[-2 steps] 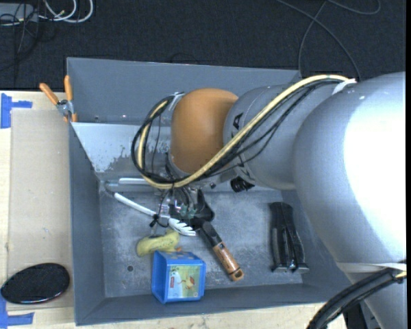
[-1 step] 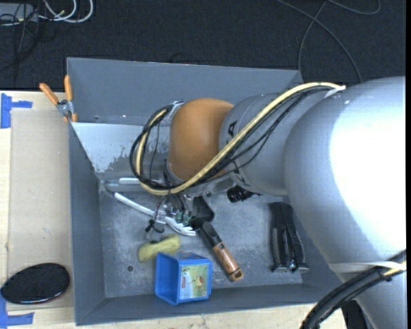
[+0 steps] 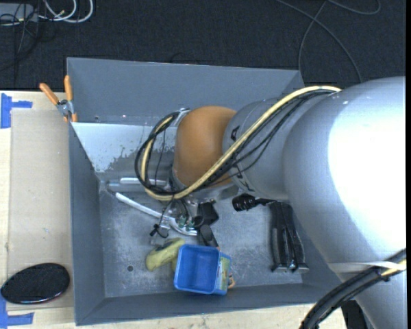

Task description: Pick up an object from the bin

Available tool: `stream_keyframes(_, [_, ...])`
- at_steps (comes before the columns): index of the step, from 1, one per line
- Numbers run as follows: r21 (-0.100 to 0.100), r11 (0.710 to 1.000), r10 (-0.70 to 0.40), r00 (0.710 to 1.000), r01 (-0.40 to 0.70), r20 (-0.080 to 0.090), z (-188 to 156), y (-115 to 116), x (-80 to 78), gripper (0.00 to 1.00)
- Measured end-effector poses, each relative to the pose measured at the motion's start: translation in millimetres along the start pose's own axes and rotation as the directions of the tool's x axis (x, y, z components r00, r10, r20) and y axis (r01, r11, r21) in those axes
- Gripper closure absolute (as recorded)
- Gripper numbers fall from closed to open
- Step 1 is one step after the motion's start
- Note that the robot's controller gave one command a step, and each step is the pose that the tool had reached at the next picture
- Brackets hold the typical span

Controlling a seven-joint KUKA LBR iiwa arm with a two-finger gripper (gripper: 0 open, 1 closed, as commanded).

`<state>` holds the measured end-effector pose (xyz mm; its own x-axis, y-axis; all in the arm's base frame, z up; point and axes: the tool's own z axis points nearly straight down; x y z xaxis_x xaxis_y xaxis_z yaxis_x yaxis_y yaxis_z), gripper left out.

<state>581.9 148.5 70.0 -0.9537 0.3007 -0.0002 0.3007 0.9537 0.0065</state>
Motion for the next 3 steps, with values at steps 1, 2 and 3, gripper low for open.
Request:
stream_keyframes(1, [-0.008, 0.999, -0.035, 0.999, 0.035, -0.002, -2.9, 9.7, -3.9, 1.0])
stream_keyframes(2, [-0.008, 0.999, -0.034, 0.999, 0.034, -0.002, -3.1, 9.7, -3.8, 1.0])
stream_keyframes(3, [-0.004, 0.999, -0.033, 0.999, 0.033, -0.01, -46.0, 8.0, -1.9, 1.0])
